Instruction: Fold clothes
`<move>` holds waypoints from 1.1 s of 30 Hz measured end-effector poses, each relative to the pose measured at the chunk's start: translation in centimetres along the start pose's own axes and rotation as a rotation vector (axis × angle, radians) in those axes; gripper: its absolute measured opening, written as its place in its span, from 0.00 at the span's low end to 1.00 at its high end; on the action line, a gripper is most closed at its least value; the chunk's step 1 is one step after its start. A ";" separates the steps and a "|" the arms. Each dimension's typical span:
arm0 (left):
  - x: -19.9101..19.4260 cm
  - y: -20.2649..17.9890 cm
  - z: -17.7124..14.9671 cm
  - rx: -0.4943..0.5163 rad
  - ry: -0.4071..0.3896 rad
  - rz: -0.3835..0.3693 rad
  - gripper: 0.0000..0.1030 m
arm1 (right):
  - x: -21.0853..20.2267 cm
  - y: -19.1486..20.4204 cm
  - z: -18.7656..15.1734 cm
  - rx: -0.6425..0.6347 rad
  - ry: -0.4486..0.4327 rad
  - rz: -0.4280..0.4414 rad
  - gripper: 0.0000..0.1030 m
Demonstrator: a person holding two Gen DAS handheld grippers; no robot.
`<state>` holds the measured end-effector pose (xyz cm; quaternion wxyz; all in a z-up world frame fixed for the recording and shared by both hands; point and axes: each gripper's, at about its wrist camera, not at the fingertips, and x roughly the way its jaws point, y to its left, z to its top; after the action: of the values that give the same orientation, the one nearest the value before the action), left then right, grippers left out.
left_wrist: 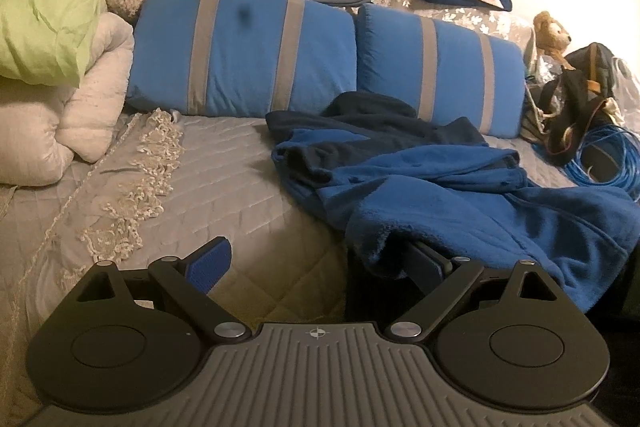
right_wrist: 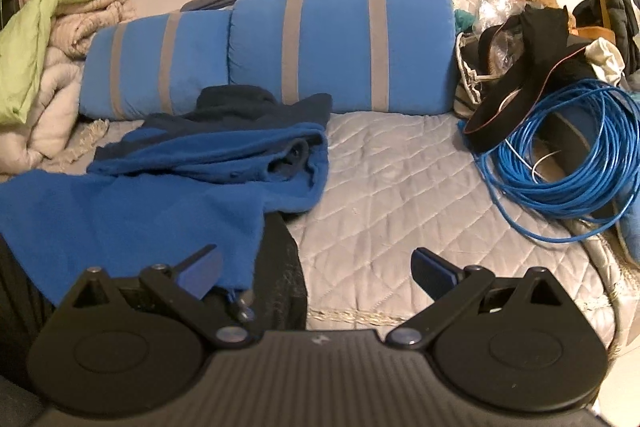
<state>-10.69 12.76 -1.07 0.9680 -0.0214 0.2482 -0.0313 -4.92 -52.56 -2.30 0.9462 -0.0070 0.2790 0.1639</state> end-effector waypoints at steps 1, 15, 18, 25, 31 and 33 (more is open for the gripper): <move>0.1 0.0 0.0 -0.002 -0.002 0.000 0.91 | -0.1 0.0 -0.2 -0.011 -0.001 -0.004 1.00; 0.6 0.2 0.3 -0.010 -0.012 0.005 0.91 | 0.4 3.9 -3.3 -0.227 -0.089 -0.112 1.00; 0.6 0.2 0.4 -0.014 -0.015 0.020 0.91 | 0.7 3.9 -3.3 -0.198 -0.115 -0.138 1.00; 0.6 0.0 0.4 -0.012 -0.021 0.032 0.91 | 1.0 3.9 -3.2 -0.172 -0.166 -0.186 1.00; 0.6 -0.1 0.1 -0.011 -0.035 0.022 0.90 | 1.2 4.1 -3.3 -0.142 -0.185 -0.197 0.99; 0.5 -0.2 0.1 -0.009 -0.043 0.023 0.90 | 1.2 4.3 -3.4 -0.143 -0.189 -0.200 0.99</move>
<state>-10.19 12.50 -1.25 0.9732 -0.0233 0.2278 -0.0187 -7.06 -48.51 -5.50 0.9769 -0.0866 0.1741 0.0883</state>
